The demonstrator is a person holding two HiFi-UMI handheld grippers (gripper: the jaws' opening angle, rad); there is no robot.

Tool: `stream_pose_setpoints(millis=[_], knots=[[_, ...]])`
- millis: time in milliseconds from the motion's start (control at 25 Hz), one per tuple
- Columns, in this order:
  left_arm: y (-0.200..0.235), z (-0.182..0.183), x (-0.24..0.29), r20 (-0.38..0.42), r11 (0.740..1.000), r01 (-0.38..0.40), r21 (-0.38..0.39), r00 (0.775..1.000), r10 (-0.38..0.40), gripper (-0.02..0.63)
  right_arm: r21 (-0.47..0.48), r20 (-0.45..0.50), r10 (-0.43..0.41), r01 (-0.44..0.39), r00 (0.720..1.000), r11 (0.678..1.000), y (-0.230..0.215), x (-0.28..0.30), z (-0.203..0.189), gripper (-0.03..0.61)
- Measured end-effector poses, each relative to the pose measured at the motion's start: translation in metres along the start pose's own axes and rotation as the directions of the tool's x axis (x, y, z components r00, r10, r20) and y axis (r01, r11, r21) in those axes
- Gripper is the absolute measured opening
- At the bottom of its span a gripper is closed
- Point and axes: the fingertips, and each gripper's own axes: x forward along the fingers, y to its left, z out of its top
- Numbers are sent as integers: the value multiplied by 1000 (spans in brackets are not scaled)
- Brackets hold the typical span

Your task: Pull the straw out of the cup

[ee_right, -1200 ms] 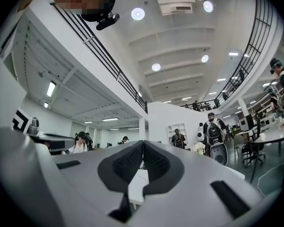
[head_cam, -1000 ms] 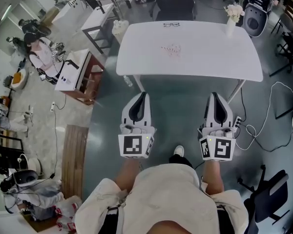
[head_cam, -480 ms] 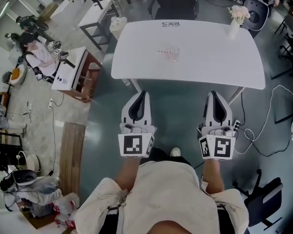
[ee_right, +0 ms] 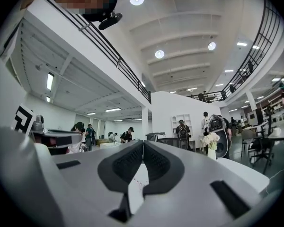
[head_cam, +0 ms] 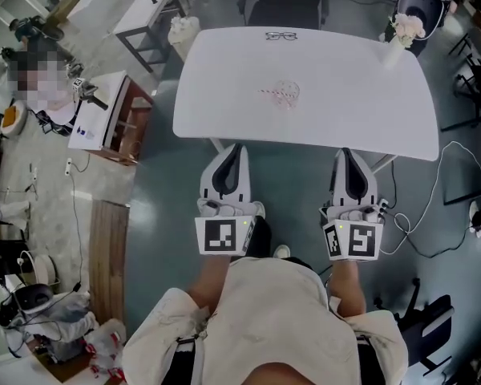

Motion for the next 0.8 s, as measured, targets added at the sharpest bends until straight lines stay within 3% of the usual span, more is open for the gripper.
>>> stream_pose_setpoints(millis=[320, 800], knots=[[51, -28, 69, -35, 999, 37, -35, 999, -38, 6, -26, -72, -17, 15, 997, 1000, 11, 86, -30, 3], [94, -77, 135, -84, 986, 114, -119, 989, -124, 6, -64, -205, -57, 45, 977, 997, 26, 167, -83, 3]])
